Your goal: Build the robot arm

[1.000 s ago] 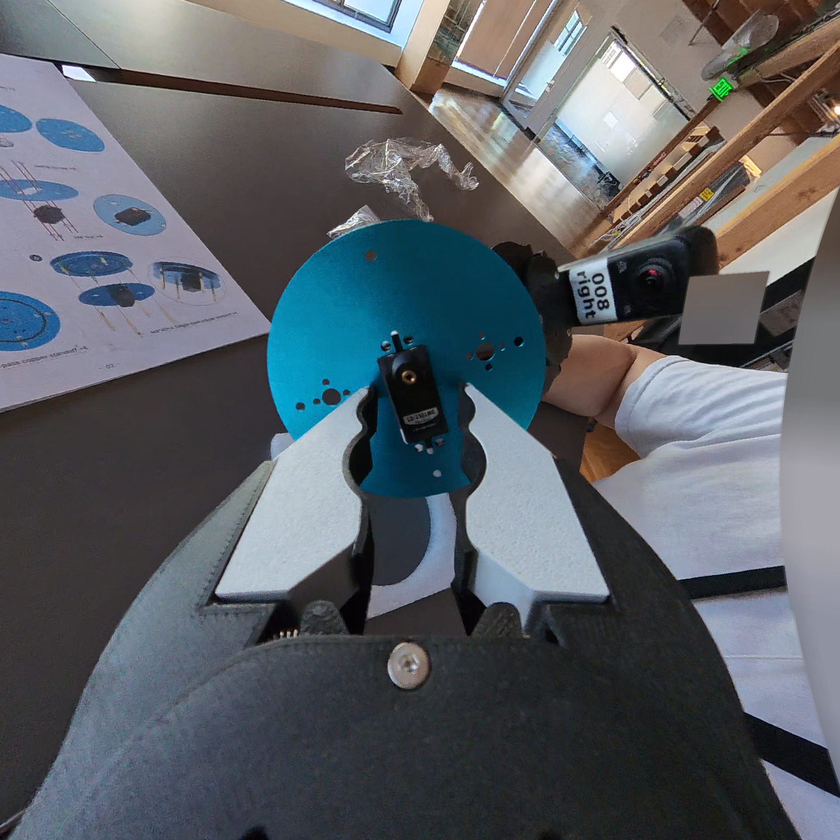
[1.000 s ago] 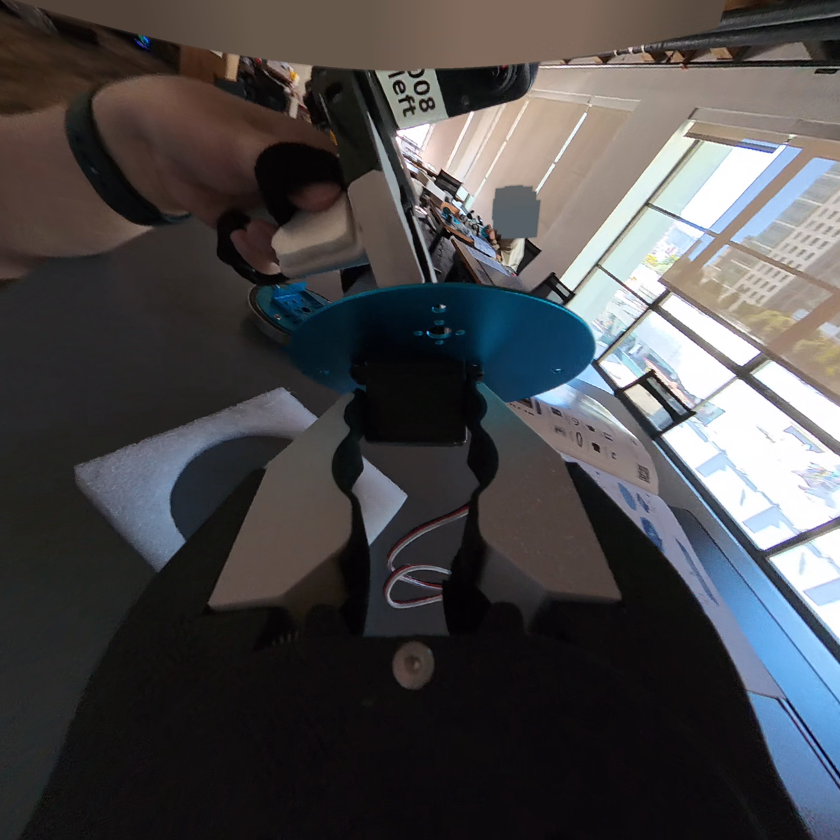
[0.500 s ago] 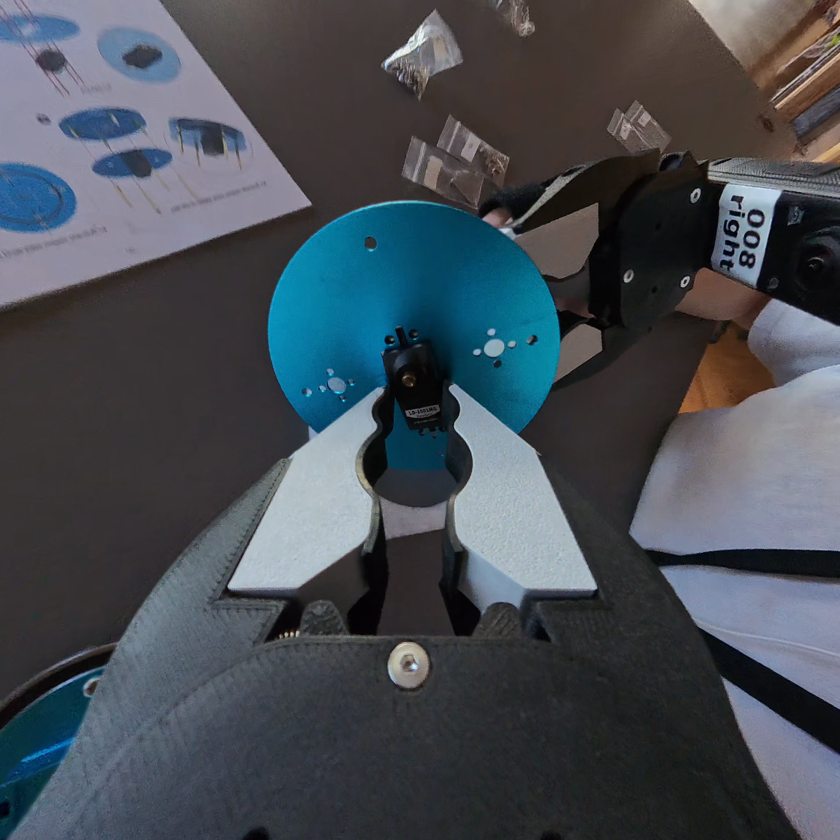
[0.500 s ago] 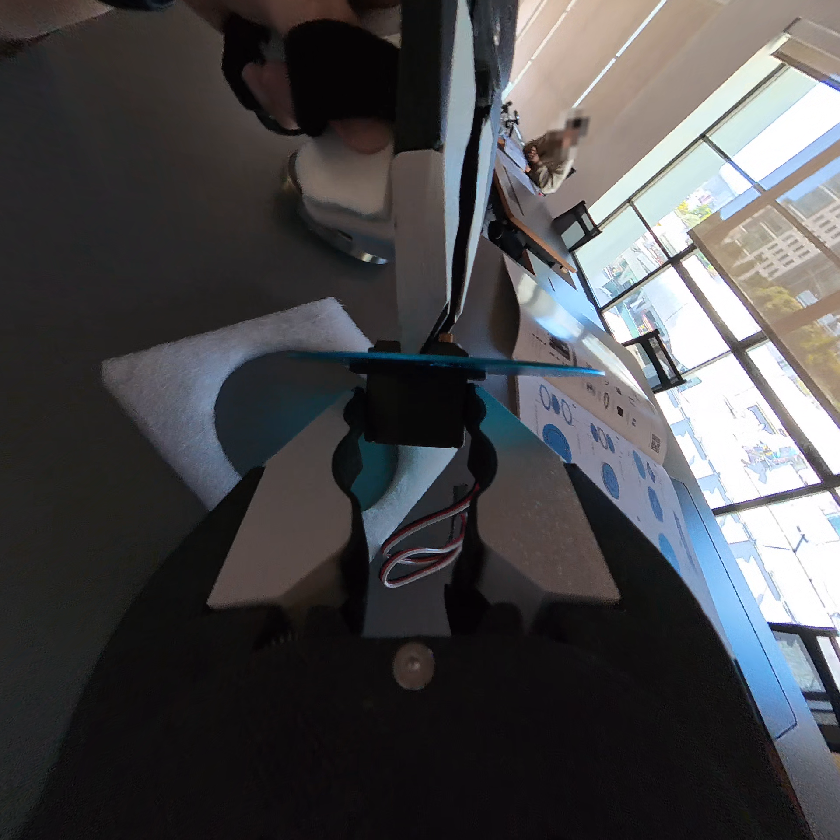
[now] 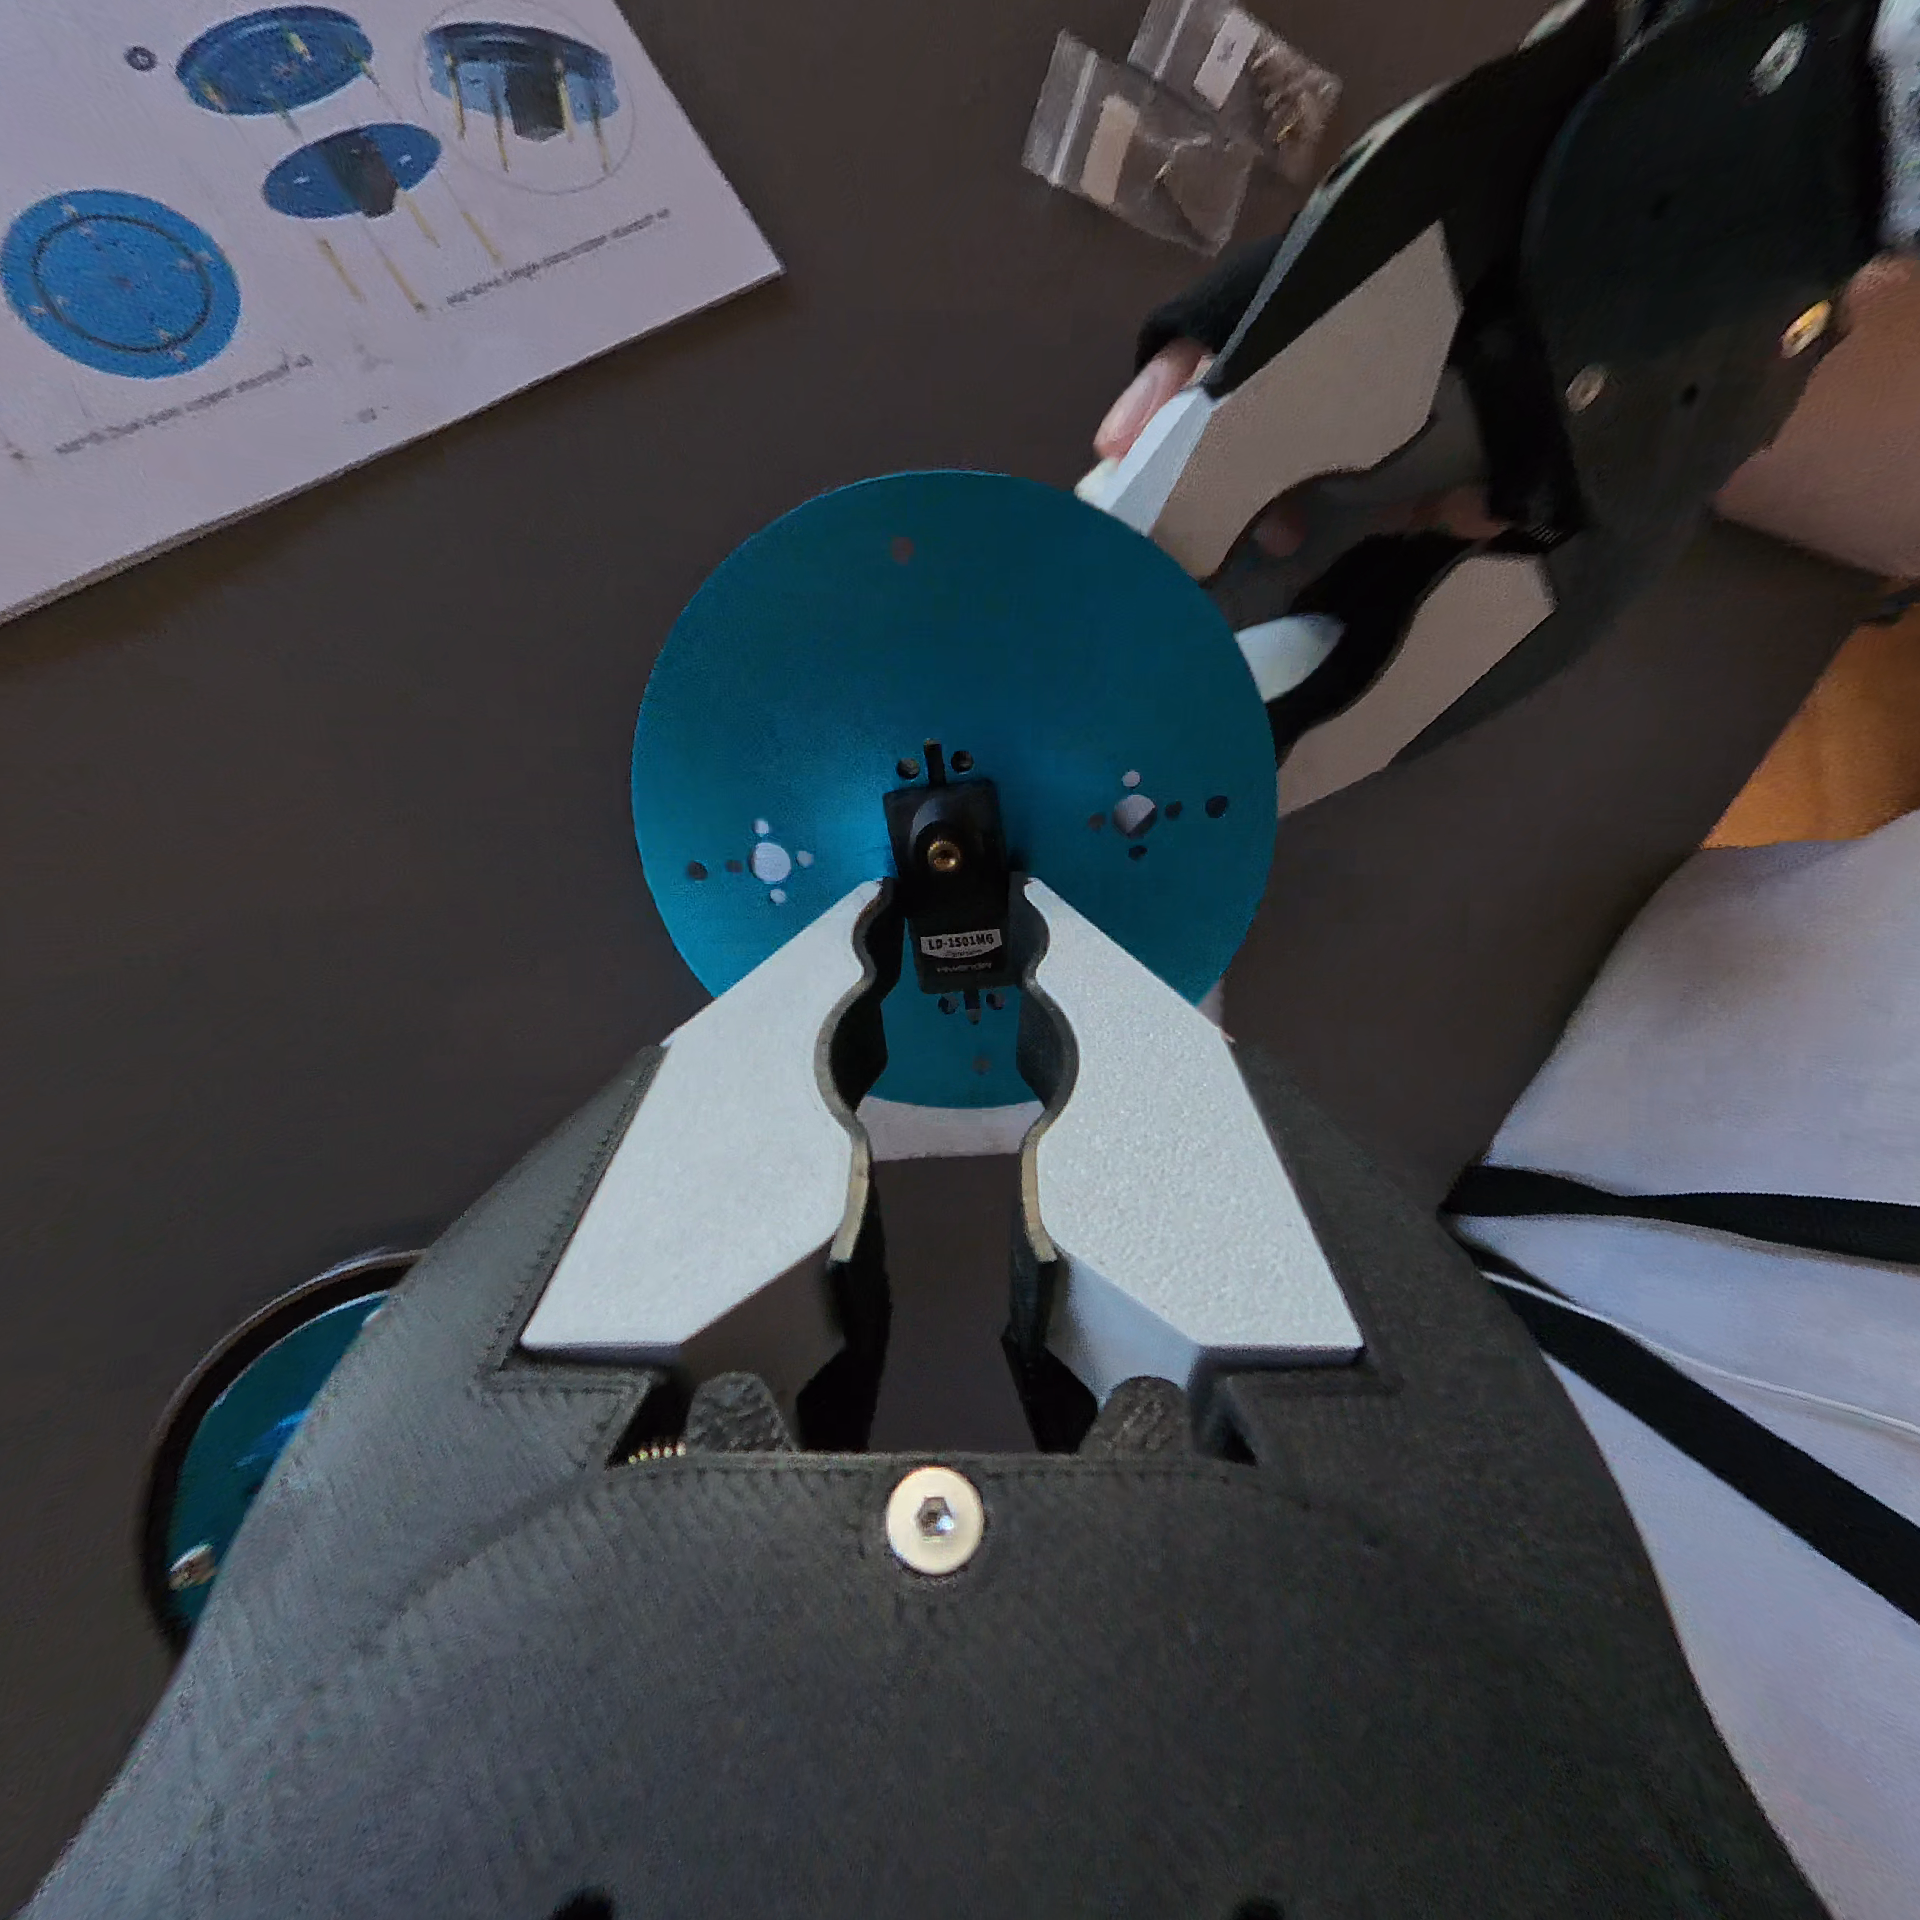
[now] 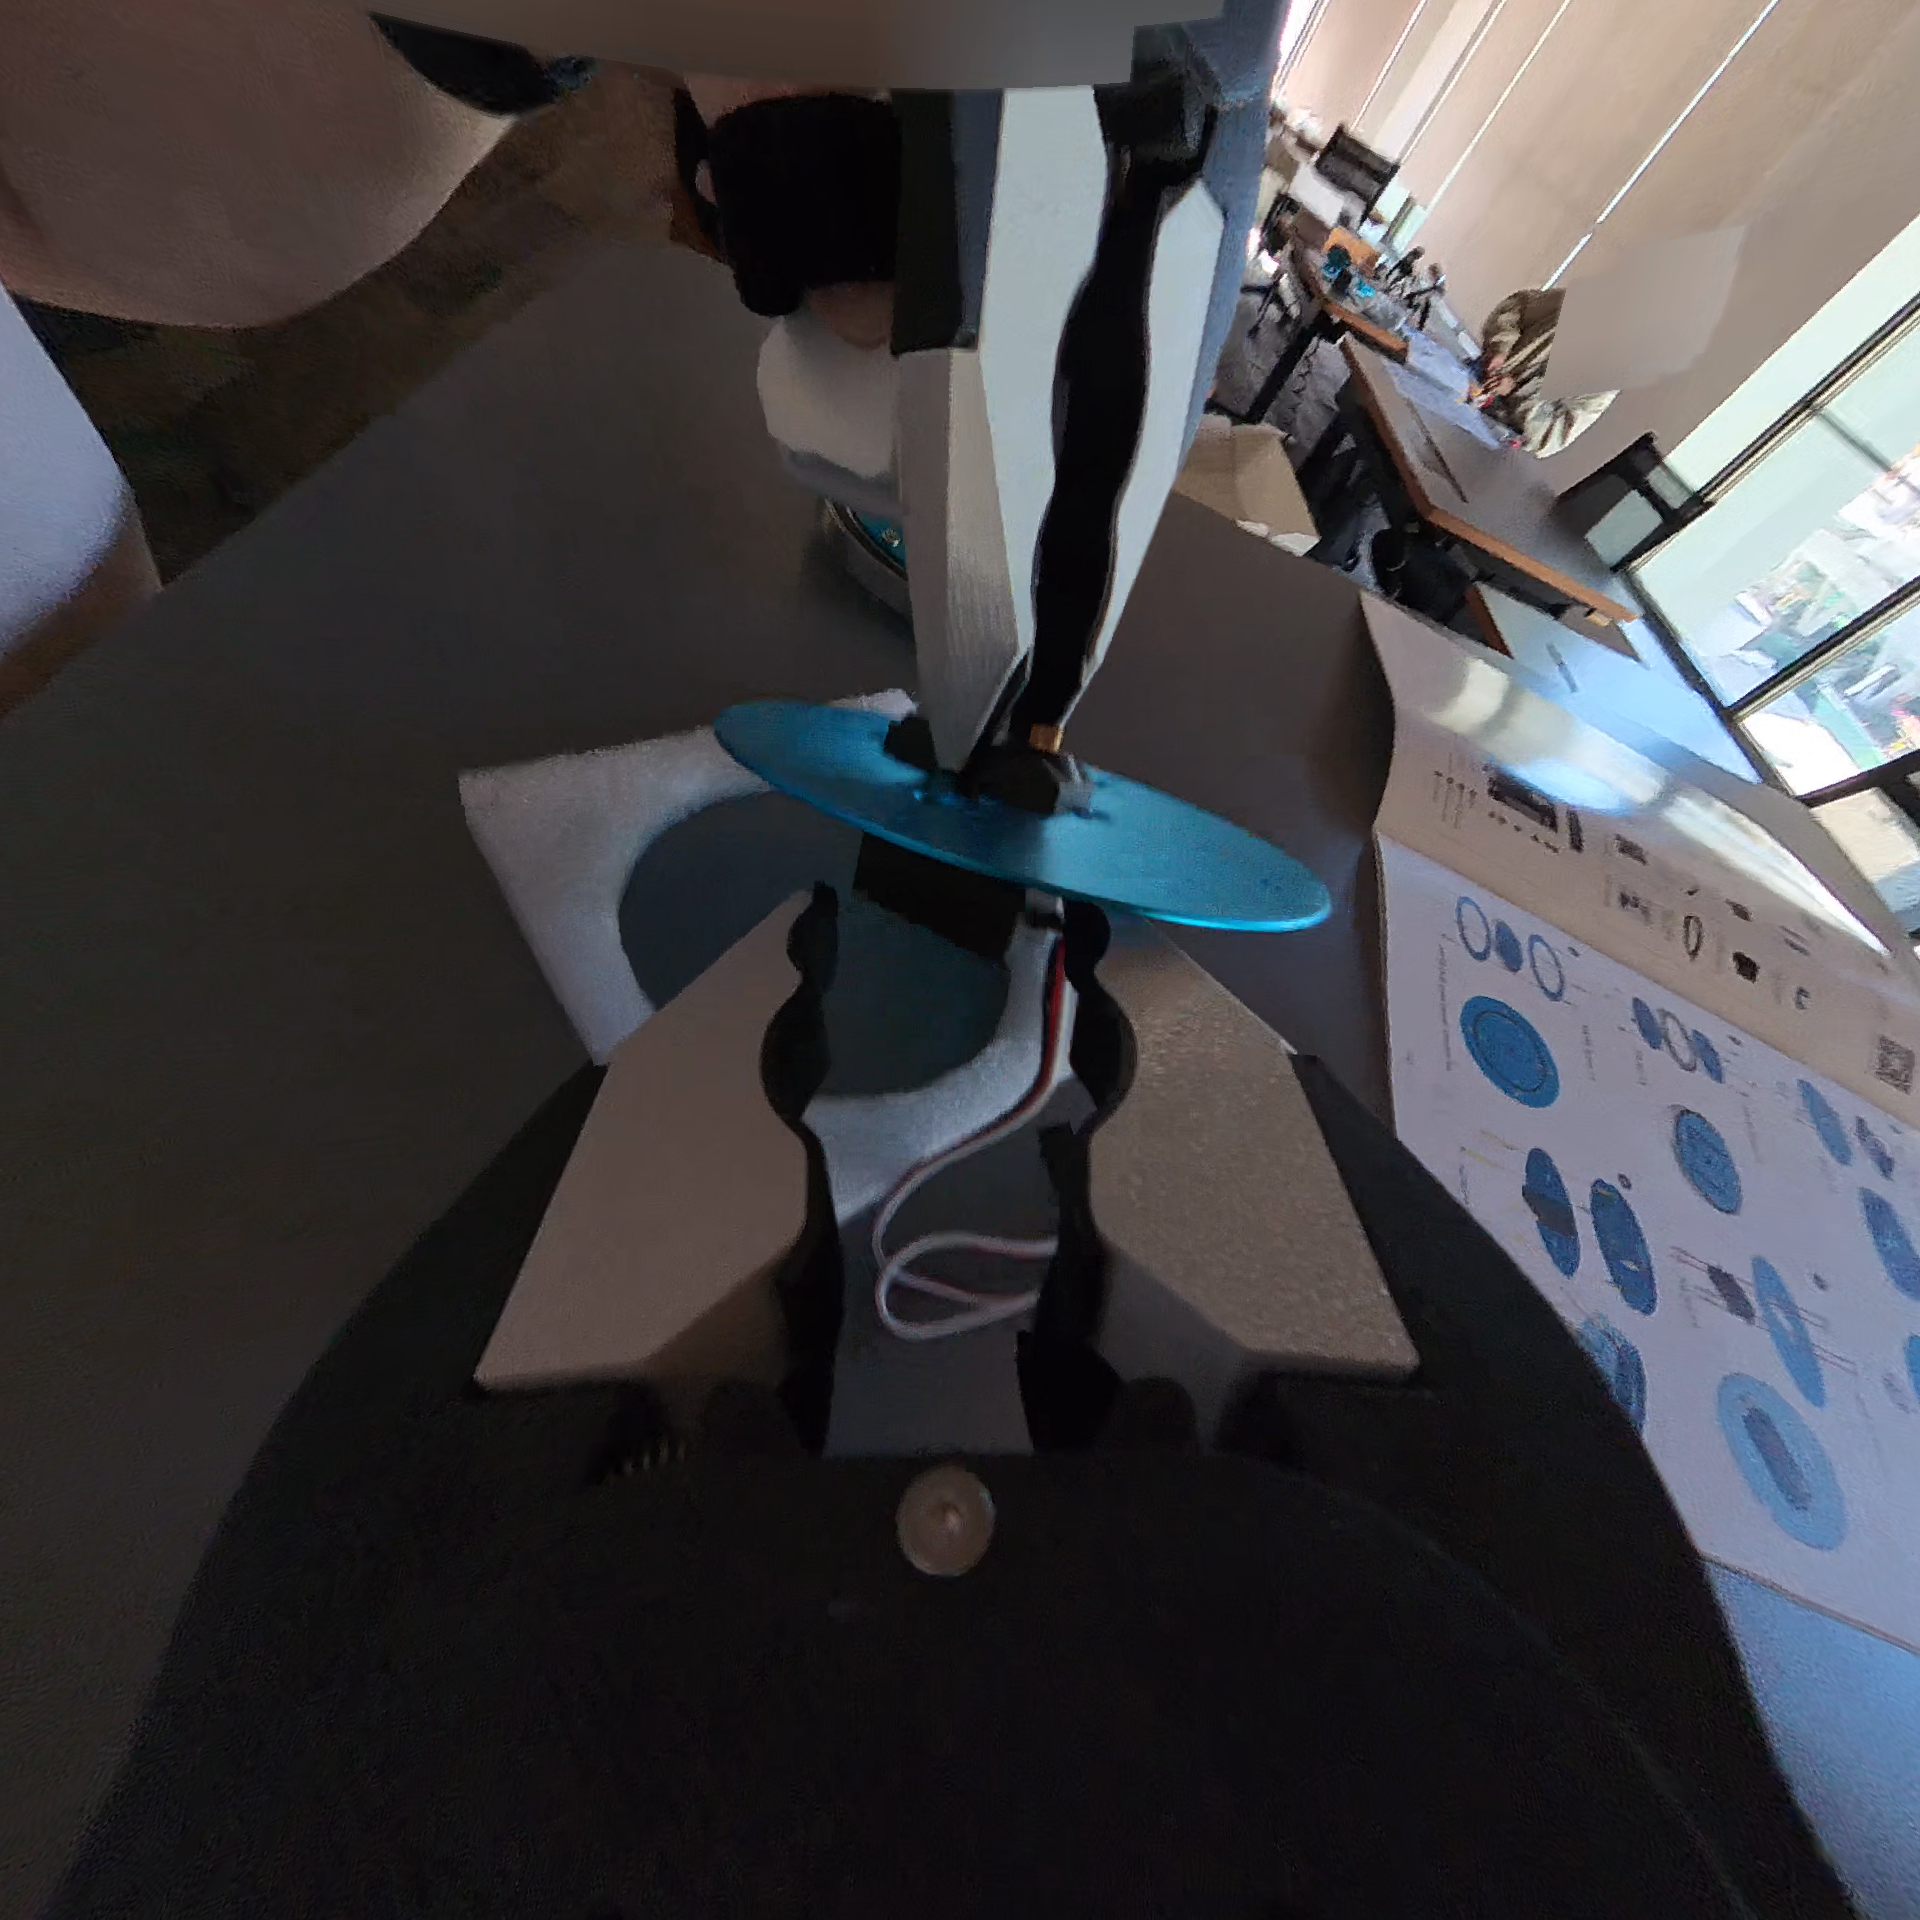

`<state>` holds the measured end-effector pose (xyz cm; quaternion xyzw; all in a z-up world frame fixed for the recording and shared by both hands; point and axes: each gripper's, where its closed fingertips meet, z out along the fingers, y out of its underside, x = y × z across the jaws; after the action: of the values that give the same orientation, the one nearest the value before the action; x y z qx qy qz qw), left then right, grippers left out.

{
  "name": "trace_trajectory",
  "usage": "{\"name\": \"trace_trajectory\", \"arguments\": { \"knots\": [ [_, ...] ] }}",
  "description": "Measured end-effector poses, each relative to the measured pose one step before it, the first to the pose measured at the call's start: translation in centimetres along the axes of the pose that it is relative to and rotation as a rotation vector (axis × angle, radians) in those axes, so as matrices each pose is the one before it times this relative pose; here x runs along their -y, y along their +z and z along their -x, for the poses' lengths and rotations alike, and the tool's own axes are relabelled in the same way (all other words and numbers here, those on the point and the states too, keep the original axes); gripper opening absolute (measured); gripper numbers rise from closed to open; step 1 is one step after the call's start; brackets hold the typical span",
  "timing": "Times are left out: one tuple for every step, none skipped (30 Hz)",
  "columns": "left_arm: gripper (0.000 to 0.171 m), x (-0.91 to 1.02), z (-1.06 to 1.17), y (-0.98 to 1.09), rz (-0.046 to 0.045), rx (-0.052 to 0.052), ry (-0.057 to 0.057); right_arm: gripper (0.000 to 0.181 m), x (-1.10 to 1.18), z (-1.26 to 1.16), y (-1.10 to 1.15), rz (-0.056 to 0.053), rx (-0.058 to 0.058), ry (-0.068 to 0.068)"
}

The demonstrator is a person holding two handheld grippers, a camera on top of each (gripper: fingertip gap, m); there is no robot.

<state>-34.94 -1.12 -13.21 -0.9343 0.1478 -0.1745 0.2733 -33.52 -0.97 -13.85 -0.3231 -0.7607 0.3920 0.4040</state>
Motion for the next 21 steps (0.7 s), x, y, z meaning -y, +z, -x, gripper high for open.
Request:
{"name": "trace_trajectory", "arguments": {
  "knots": [
    [0.020,-0.205,0.436,-0.079,0.02066,0.0354,0.0145,0.044,-0.232,-0.104,-0.247,0.0070,0.0189,0.0126],
    [0.020,-0.271,0.293,0.000,0.02209,0.0260,0.0139,0.043,-0.016,0.018,-0.342,-0.0077,0.0274,0.0157],
    [0.020,-0.296,0.127,0.097,0.02227,0.0144,0.0109,0.042,-0.050,0.006,-0.377,-0.0042,0.0303,0.0200],
    [0.020,-0.331,0.001,0.182,0.02439,0.0071,0.0095,0.040,-0.233,0.155,-0.420,0.0094,0.0450,0.0311],
    [0.020,-0.407,-0.101,0.196,0.03111,0.0027,0.0160,0.039,-0.254,0.186,-0.451,0.0115,0.0504,0.0428],
    [0.020,-0.248,-0.180,0.145,0.02473,0.0007,0.0189,0.040,-0.206,-0.058,-0.481,0.0063,0.0343,0.0439],
    [0.020,-0.073,-0.198,-0.002,0.01451,0.0013,0.0134,0.039,-0.149,0.080,-0.498,0.0042,0.0431,0.0474],
    [0.020,-0.143,-0.131,-0.029,0.02376,0.0084,0.0149,0.036,0.036,-0.470,-0.520,-0.0041,0.0052,0.0501],
    [0.020,-0.122,-0.079,-0.025,0.02611,0.0140,0.0229,0.034,0.536,-1.013,-0.513,-0.0363,-0.0376,0.0432],
    [0.020,-0.099,-0.056,0.002,0.02543,0.0157,0.0258,0.034,0.909,-0.778,-0.383,-0.0568,-0.0308,0.0396],
    [0.020,-0.104,-0.108,-0.002,0.02760,0.0112,0.0252,0.034,0.831,-0.253,-0.155,-0.0452,-0.0055,0.0377],
    [0.020,-0.081,-0.150,0.008,0.02796,0.0059,0.0225,0.038,0.535,0.198,0.092,-0.0260,0.0139,0.0289],
    [0.020,-0.122,-0.150,-0.019,0.03039,0.0047,0.0191,0.043,0.218,0.553,0.317,-0.0112,0.0258,0.0173],
    [0.020,-0.144,-0.117,-0.013,0.03132,0.0068,0.0182,0.044,-0.217,0.454,0.486,0.0118,0.0141,0.0114],
    [0.020,-0.083,-0.058,-0.011,0.02818,0.0111,0.0209,0.046,-0.544,0.251,0.589,0.0309,-0.0015,0.0023],
    [0.020,0.034,-0.013,0.021,0.01794,0.0142,0.0211,0.046,-0.635,0.414,0.593,0.0334,0.0067,-0.0166],
    [0.020,-0.034,-0.026,0.035,0.01818,0.0099,0.0183,0.047,-0.645,0.322,0.572,0.0311,0.0002,-0.0234],
    [0.020,0.024,-0.072,0.035,0.01295,0.0021,0.0158,0.048,-0.567,0.122,0.495,0.0282,-0.0099,-0.0203],
    [0.020,0.066,-0.116,0.069,0.00469,-0.0041,0.0104,0.049,-0.321,0.276,0.383,0.0134,0.0019,-0.0157],
    [0.020,0.110,-0.179,0.113,-0.00075,-0.0109,0.0057,0.049,-0.221,0.249,0.314,0.0080,0.0046,-0.0055],
    [0.020,0.143,-0.152,0.115,-0.00851,-0.0135,0.0002,0.049,-0.332,0.020,0.253,0.0169,-0.0049,0.0002]
  ]
}}
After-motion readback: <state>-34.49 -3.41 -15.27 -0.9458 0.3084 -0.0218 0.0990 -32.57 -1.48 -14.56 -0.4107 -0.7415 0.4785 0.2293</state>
